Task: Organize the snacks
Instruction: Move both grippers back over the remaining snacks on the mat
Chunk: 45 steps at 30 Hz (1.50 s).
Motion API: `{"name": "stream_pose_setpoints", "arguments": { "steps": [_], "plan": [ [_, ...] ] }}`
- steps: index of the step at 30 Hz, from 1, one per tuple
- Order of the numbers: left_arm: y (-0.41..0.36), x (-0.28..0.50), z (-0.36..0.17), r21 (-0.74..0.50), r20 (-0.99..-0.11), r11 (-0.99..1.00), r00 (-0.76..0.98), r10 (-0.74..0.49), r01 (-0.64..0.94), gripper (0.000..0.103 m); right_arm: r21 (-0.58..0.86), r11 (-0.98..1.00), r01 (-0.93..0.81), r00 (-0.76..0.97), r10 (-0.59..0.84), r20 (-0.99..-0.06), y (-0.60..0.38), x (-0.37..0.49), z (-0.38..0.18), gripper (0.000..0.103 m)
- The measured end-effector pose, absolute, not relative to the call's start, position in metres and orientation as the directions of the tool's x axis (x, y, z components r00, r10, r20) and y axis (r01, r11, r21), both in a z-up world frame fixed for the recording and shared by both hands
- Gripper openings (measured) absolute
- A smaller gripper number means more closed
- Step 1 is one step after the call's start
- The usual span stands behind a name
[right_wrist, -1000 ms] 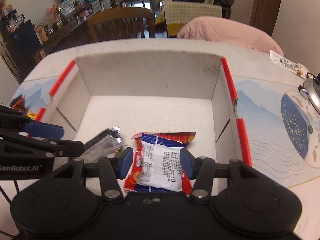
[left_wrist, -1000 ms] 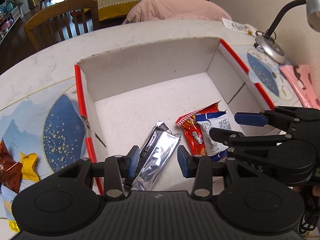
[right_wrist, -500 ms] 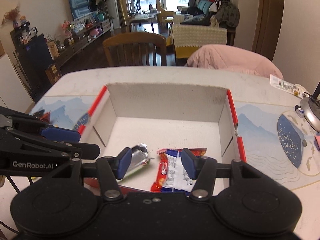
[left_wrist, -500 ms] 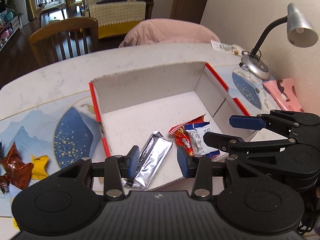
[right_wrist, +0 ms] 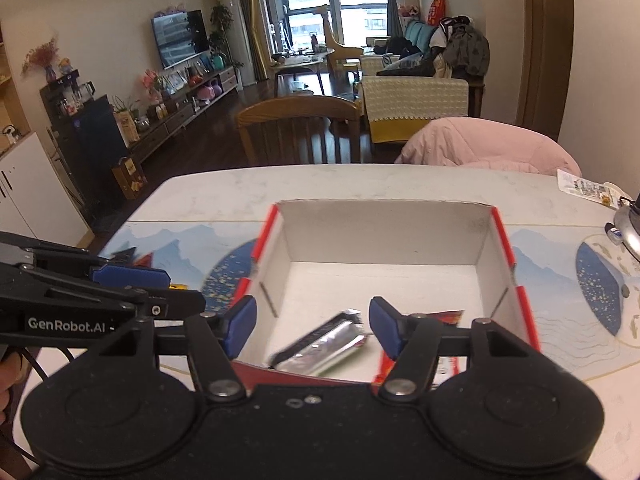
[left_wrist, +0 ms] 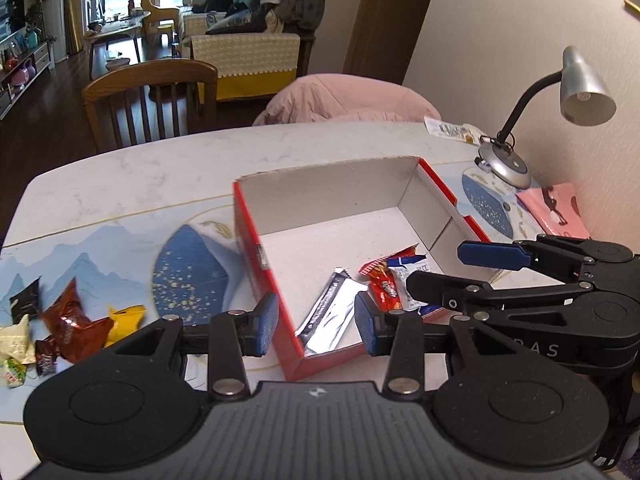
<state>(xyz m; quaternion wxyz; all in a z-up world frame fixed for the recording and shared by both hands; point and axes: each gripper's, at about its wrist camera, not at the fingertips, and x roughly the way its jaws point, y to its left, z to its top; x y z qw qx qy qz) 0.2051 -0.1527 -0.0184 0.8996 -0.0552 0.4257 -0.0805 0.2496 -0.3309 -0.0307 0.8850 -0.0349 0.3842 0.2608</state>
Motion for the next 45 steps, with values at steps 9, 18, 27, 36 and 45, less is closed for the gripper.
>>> {"name": "stream_pose_setpoints", "arguments": {
  "steps": [9, 18, 27, 36, 45],
  "plan": [
    [-0.106, 0.172, -0.013, -0.171, -0.734, 0.983, 0.658, -0.170, 0.063, 0.055, 0.156, 0.839, -0.521, 0.564, 0.476, -0.675, -0.294, 0.222, -0.027, 0.080],
    [-0.053, 0.139, -0.016, -0.183, -0.721, 0.983, 0.678, -0.141, 0.009, 0.067, 0.154, 0.805, -0.573, 0.544, 0.514, -0.663, -0.249, 0.200, -0.025, 0.090],
    [0.004, 0.108, -0.026, -0.215, -0.713, 0.974, 0.692, -0.112, -0.064, 0.074, 0.178, 0.780, -0.599, 0.512, 0.545, -0.663, -0.214, 0.181, -0.032, 0.101],
    [0.055, 0.086, -0.042, -0.243, -0.714, 0.961, 0.695, -0.085, -0.132, 0.083, 0.195, 0.756, -0.624, 0.475, 0.566, -0.673, -0.183, 0.163, -0.044, 0.103],
    [0.090, 0.085, -0.071, -0.190, -0.754, 0.965, 0.656, -0.025, -0.181, 0.083, 0.178, 0.729, -0.661, 0.409, 0.549, -0.729, -0.149, 0.154, -0.072, 0.103]
  ]
}}
